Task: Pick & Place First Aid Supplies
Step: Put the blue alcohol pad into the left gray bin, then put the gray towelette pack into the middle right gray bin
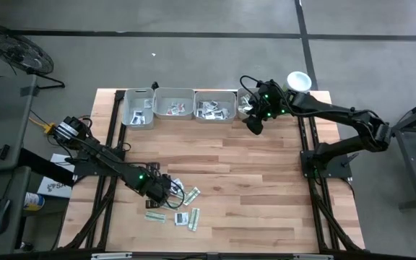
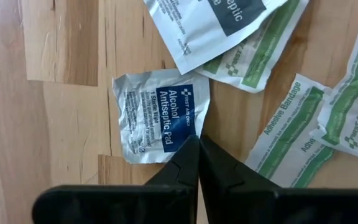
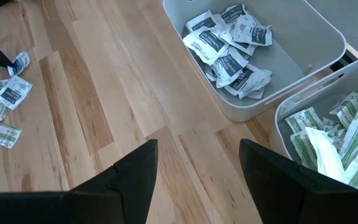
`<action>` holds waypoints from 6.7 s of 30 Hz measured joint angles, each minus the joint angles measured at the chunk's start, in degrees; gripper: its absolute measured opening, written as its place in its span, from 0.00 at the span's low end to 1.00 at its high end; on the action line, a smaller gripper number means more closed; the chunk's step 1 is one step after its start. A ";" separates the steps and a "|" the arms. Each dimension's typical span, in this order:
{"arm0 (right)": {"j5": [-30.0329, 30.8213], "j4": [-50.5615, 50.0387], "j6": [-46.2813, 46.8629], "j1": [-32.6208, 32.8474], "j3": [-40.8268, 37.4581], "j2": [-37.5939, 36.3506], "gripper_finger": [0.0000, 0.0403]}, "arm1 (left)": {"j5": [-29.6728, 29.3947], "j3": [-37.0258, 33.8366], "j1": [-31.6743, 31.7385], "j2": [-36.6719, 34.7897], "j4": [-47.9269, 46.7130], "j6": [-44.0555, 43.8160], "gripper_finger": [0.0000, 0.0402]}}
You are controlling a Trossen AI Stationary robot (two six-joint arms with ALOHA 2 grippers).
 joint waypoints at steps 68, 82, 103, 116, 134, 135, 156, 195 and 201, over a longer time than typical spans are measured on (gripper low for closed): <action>2.82 1.53 0.66 -0.02 0.00 -0.02 0.55 | 4.41 9.29 81.52 -26.13 -14.41 -0.09 0.00; 2.84 1.42 0.98 0.00 0.00 -0.02 0.55 | 7.61 8.70 85.90 -17.09 -14.44 1.26 0.00; 2.78 1.38 1.53 -0.01 0.00 -0.02 0.55 | 8.56 8.59 85.88 -14.08 -16.94 3.36 0.26; 2.34 1.20 1.53 -0.01 0.00 -0.02 0.55 | 13.52 8.59 76.22 -17.70 -17.42 8.92 0.32; 1.02 0.49 1.85 0.00 0.00 -0.02 0.55 | 9.16 8.59 48.37 -18.34 -16.34 13.20 0.33; 1.01 0.42 1.88 0.00 0.00 -0.02 0.55 | 10.29 8.59 46.75 -18.32 -15.44 14.50 0.33; 0.14 0.24 2.16 0.00 0.00 -0.02 0.55 | 12.66 8.55 22.41 -11.17 -1.73 22.41 0.33; 0.00 -0.57 2.01 0.00 0.02 -0.02 0.55 | 9.30 8.98 18.29 9.29 8.21 26.65 0.39; 0.00 -0.57 2.01 0.00 0.02 -0.02 0.55 | 9.62 8.94 18.32 9.42 8.37 26.62 0.22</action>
